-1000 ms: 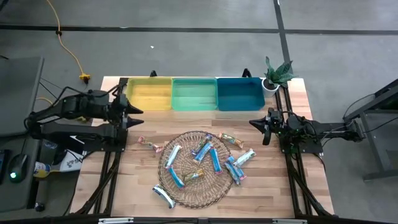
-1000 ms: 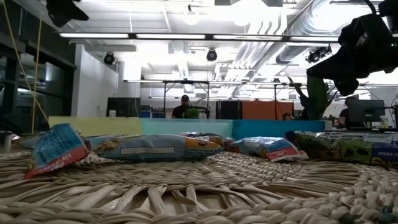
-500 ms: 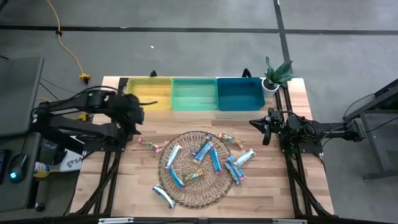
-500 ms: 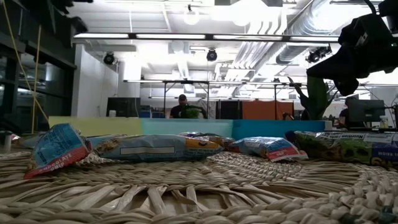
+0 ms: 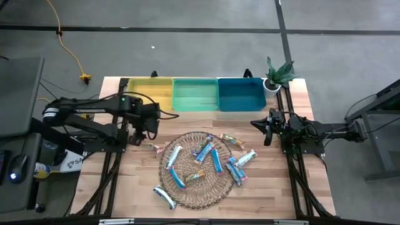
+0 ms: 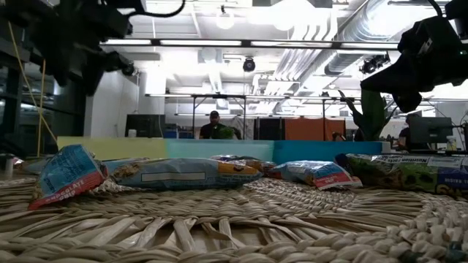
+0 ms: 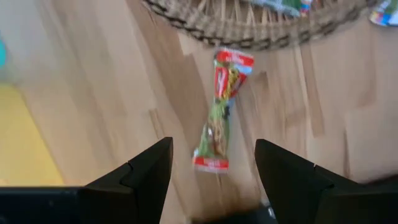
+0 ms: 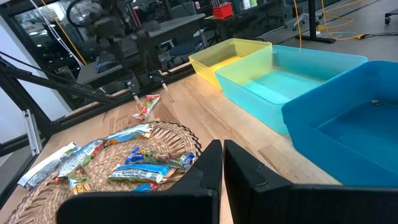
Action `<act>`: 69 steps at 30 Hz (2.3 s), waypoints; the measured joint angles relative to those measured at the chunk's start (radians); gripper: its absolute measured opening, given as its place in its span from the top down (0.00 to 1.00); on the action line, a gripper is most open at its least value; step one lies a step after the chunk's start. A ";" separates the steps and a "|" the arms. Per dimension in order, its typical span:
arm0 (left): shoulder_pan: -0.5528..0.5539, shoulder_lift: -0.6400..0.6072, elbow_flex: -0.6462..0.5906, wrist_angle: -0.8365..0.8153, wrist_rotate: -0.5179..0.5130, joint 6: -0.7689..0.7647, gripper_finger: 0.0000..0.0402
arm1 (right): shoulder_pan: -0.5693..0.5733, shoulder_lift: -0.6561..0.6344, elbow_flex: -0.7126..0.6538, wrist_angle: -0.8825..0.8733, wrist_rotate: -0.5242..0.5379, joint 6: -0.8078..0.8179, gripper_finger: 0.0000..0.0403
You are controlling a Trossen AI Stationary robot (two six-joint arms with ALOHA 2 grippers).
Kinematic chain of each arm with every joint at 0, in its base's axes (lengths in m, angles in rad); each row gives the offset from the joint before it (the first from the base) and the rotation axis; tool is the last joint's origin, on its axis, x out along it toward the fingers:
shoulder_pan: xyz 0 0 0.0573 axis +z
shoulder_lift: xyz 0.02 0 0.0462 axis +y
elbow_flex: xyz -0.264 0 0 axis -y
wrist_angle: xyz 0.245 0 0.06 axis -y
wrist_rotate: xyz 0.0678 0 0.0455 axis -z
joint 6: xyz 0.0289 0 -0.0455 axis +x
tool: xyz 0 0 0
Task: Pick and place Granola Bars by type
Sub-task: Put the red granola bar into the yellow bin
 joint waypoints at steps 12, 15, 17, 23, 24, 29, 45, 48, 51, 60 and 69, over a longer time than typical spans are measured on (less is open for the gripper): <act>-0.122 0.045 -0.186 0.234 -0.009 -0.091 0.44 | 0.000 0.000 0.000 0.000 0.000 0.000 1.00; -0.143 0.068 -0.181 0.253 -0.062 -0.128 0.44 | 0.000 0.000 0.000 0.000 0.000 0.000 1.00; -0.143 0.085 -0.181 0.248 -0.069 -0.131 0.44 | 0.000 0.000 0.000 0.000 0.000 0.000 1.00; -0.142 0.159 -0.181 0.258 -0.067 -0.161 0.44 | 0.000 0.000 0.000 0.000 0.000 0.000 1.00; -0.142 0.172 -0.180 0.259 -0.068 -0.173 0.44 | 0.000 0.000 0.000 0.000 0.000 0.000 1.00; -0.141 0.224 -0.168 0.264 -0.069 -0.214 0.44 | 0.000 0.000 0.000 0.000 0.000 0.000 1.00; -0.140 0.256 -0.175 0.253 -0.026 -0.172 0.44 | 0.000 0.000 0.000 0.000 0.000 0.000 1.00; -0.140 0.286 -0.175 0.253 -0.030 -0.172 0.44 | 0.000 0.000 0.000 0.000 0.000 0.000 1.00; -0.140 0.320 -0.175 0.253 -0.041 -0.178 0.44 | 0.000 0.000 0.000 0.000 0.000 0.000 1.00; -0.140 0.431 -0.175 0.256 -0.053 -0.184 0.44 | 0.000 0.000 0.000 0.000 0.000 0.000 1.00; -0.140 0.464 -0.172 0.258 -0.056 -0.188 0.44 | 0.000 0.000 0.000 0.000 0.000 0.000 1.00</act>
